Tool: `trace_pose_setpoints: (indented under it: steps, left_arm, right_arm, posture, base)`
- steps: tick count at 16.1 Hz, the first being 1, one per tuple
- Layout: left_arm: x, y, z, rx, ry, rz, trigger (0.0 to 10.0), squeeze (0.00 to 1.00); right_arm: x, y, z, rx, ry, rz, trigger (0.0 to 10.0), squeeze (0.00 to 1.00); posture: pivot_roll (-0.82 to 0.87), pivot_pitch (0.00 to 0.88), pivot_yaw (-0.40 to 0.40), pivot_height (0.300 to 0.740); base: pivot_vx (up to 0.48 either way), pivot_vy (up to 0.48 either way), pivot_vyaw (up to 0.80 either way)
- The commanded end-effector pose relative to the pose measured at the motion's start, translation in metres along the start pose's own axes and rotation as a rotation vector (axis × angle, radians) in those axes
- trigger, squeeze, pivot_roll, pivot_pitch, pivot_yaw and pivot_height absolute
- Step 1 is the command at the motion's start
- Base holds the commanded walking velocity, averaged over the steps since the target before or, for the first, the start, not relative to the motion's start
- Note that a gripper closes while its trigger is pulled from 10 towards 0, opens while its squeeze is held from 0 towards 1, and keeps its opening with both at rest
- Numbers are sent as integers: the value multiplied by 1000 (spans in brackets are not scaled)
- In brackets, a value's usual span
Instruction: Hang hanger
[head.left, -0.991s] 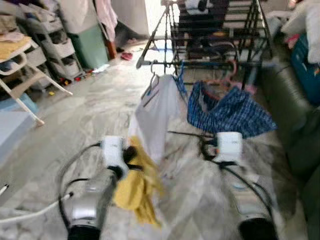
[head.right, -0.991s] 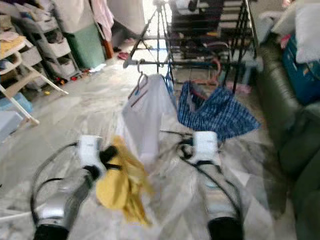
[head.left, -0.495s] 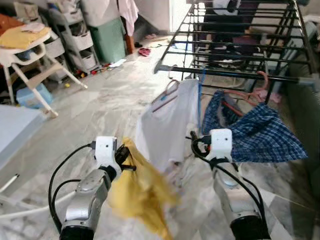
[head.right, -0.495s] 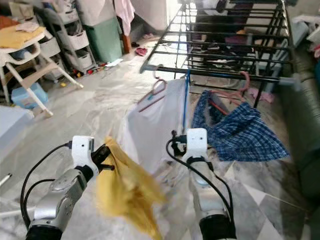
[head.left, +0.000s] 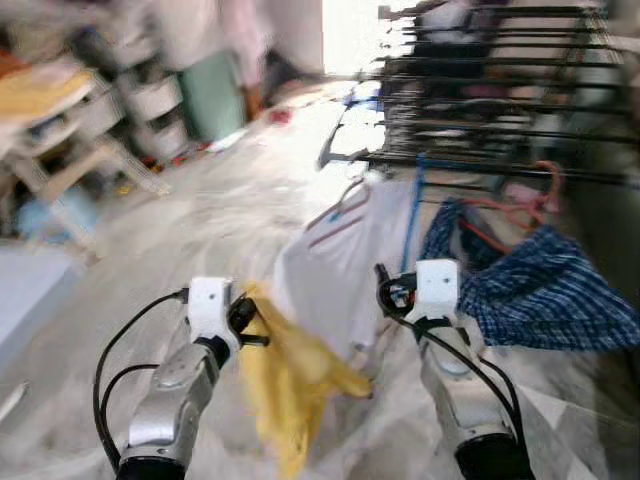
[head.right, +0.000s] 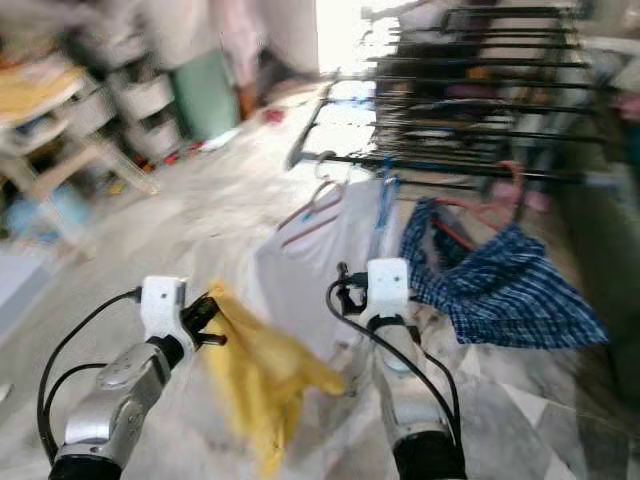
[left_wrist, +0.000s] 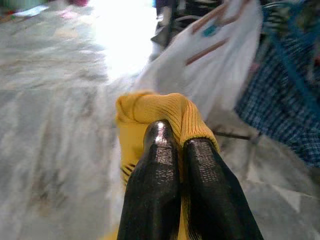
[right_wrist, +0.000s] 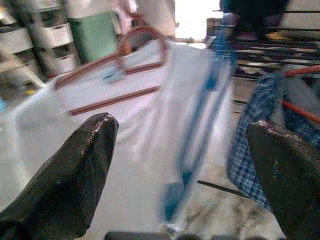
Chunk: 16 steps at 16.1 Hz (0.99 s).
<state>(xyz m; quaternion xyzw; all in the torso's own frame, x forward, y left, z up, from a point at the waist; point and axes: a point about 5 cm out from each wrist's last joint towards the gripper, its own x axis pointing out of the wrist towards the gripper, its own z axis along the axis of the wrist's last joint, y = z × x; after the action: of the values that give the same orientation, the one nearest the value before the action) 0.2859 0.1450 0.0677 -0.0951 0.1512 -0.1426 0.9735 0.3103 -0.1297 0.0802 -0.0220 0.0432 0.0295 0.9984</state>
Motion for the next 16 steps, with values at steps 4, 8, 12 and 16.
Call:
trace_pose_setpoints:
  steps: [4, 8, 12, 16]
  left_arm:
    - [5, -12, 9, 6, -47, -39, 10000, 0]
    - [4, -11, 9, 1, -47, -35, 10000, 0]
    - [3, -12, 7, 2, -32, -57, 10000, 0]
    - [1, -19, 5, 4, 0, -164, 10000, 0]
  right_arm:
    - [1, -10, 4, -9, -15, -35, 10000, 0]
    - [2, -9, 5, -11, -19, -38, 10000, 0]
    - [8, -15, 12, -43, -24, -125, 10000, 0]
    - [19, -23, 19, -83, -12, -201, 10000, 0]
  posture:
    - [-74, 0, 75, 740]
    - [-72, 0, 77, 740]
    - [-70, 0, 80, 740]
    - [-67, 0, 83, 740]
  base:
    - [334, 345, -108]
    - [79, 73, 0]
    - [0, 0, 0]
    - [0, 0, 0]
